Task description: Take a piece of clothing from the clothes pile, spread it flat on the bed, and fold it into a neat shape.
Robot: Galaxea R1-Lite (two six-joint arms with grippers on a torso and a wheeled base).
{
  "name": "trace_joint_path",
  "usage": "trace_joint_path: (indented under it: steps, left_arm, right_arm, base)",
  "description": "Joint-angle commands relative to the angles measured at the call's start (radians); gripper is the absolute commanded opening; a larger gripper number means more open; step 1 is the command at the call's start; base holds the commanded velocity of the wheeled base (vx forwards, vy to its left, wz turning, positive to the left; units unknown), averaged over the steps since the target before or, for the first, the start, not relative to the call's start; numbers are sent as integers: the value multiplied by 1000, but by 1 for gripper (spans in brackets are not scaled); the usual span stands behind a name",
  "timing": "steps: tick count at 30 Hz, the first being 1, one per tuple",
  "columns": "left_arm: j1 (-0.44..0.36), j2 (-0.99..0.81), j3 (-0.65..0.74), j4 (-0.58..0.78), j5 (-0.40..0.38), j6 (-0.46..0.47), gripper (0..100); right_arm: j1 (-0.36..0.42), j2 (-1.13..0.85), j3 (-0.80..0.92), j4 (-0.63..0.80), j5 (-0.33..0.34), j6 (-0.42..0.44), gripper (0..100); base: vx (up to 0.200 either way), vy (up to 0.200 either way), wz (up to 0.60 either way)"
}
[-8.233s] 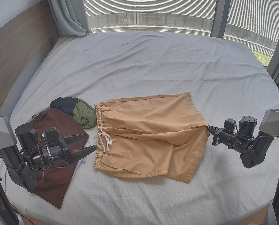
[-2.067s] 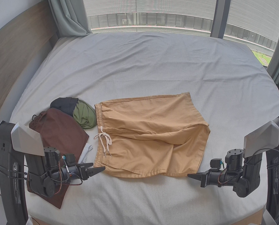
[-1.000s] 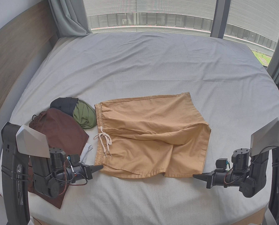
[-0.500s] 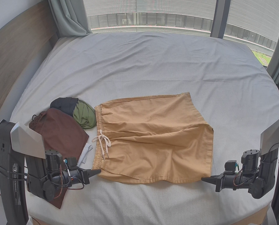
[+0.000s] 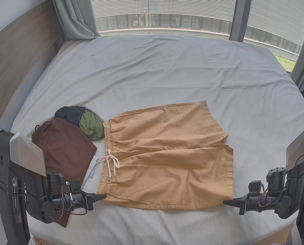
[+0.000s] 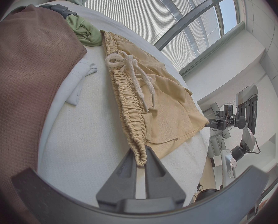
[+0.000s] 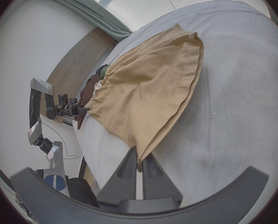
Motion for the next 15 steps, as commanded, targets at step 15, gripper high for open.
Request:
trace_joint_path:
  steps: [15]
  left_arm:
    - [18,-4,20,0,-3,16,0]
  right_arm:
    - [-98,77,20,14,1,-148,0]
  base:
    - [0,0,0]
